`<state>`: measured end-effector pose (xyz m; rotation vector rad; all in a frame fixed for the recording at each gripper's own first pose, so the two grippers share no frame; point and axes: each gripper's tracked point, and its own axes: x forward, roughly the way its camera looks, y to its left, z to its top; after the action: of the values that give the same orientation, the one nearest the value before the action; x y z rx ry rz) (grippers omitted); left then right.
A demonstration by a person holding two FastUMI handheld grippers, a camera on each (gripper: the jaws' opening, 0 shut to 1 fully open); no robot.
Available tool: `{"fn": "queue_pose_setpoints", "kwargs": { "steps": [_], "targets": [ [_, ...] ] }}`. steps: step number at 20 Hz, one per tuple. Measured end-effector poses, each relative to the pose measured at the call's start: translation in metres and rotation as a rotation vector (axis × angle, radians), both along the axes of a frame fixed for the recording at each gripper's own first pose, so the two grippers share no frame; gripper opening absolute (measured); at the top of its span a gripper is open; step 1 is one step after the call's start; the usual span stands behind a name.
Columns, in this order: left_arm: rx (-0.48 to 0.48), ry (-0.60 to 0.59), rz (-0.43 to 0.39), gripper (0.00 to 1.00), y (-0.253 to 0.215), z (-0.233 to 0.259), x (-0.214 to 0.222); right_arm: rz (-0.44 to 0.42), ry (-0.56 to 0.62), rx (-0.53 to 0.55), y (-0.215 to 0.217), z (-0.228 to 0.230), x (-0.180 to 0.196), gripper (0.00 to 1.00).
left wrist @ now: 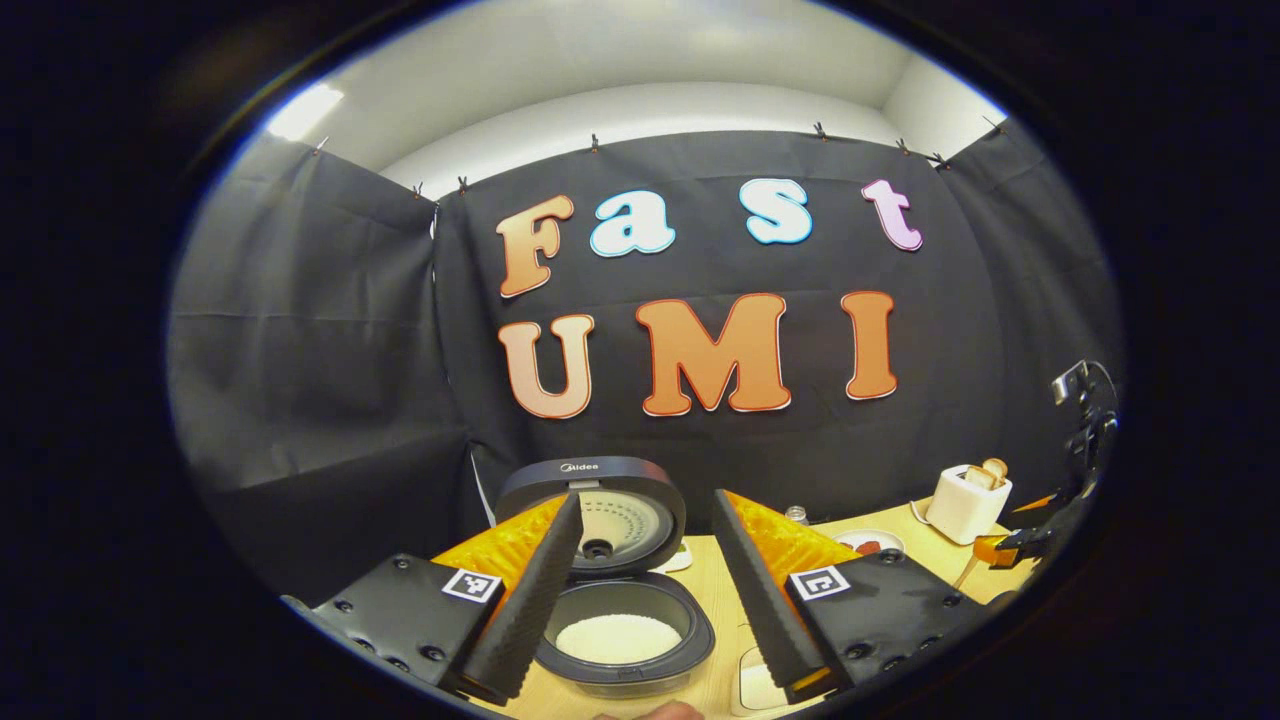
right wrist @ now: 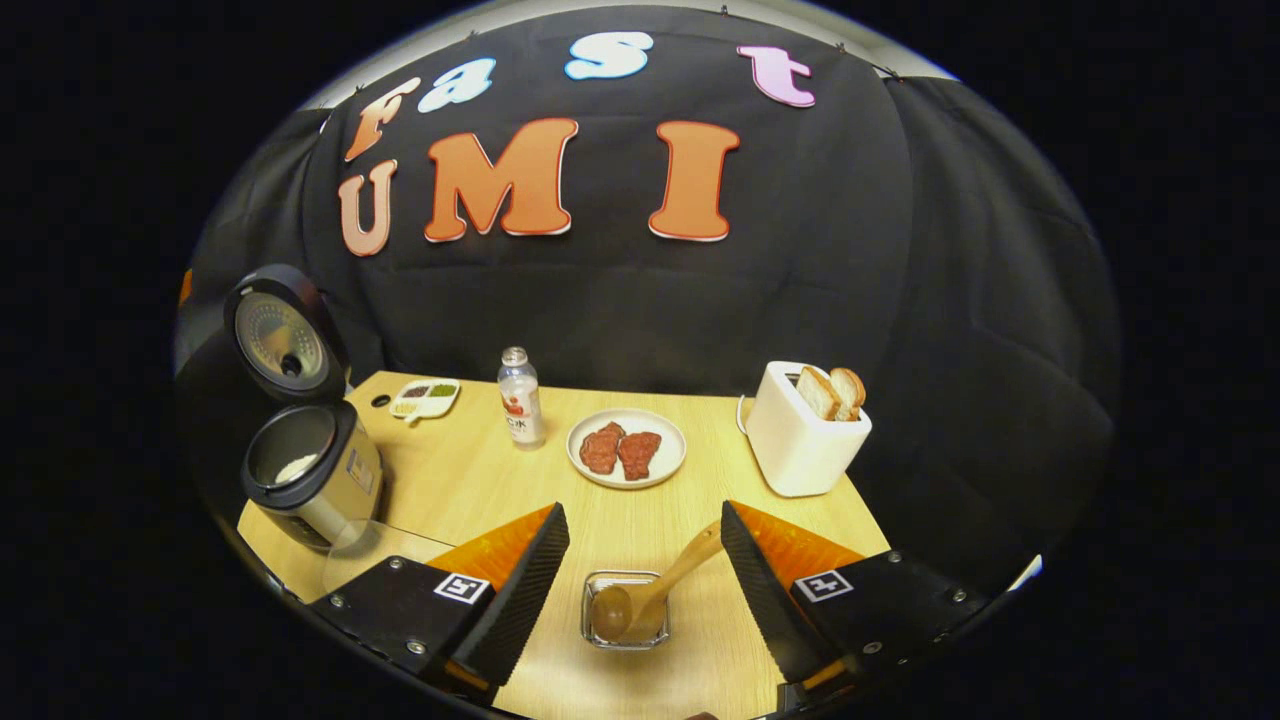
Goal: Close the left gripper, press the button to open the rice cooker; take a wooden spoon from the chopstick holder with the right hand, scoop a spoonful of rice and pour it into the rice cooker, then put the wooden spoon back into the chopstick holder.
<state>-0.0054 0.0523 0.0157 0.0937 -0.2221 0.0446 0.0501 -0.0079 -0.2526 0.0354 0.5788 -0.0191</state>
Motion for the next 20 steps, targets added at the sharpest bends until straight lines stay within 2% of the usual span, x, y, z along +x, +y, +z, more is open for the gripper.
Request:
{"fn": "queue_pose_setpoints", "kwargs": {
  "steps": [6,9,10,12,16,17,18,19,20],
  "targets": [
    [0.008,-0.040,0.050,0.87,0.003,0.001,-0.023,-0.033,0.146,0.020,-0.021,-0.067,0.003,0.89],
    [0.030,-0.060,0.077,0.87,0.000,0.004,-0.037,-0.039,0.207,0.083,-0.019,-0.096,0.006,0.84],
    [0.033,-0.060,0.083,0.94,-0.001,0.003,-0.040,-0.043,0.219,0.107,-0.018,-0.105,0.008,0.83],
    [0.040,-0.043,0.096,0.94,-0.001,0.000,-0.044,-0.059,0.239,0.158,-0.016,-0.117,0.015,0.84],
    [0.049,-0.015,0.121,0.99,0.001,-0.010,-0.052,-0.083,0.239,0.304,-0.001,-0.125,0.028,0.59],
    [0.051,-0.010,0.120,1.00,-0.001,-0.013,-0.054,-0.083,0.250,0.326,0.001,-0.128,0.029,0.46],
    [0.054,-0.004,0.117,0.95,-0.004,-0.015,-0.054,-0.087,0.263,0.340,0.003,-0.131,0.030,0.41],
    [0.060,-0.002,0.118,0.95,-0.005,-0.017,-0.055,-0.103,0.265,0.362,0.003,-0.132,0.030,0.25],
    [0.068,-0.002,0.116,0.95,-0.006,-0.017,-0.055,-0.119,0.272,0.397,0.007,-0.131,0.029,0.19]
  ]
}}
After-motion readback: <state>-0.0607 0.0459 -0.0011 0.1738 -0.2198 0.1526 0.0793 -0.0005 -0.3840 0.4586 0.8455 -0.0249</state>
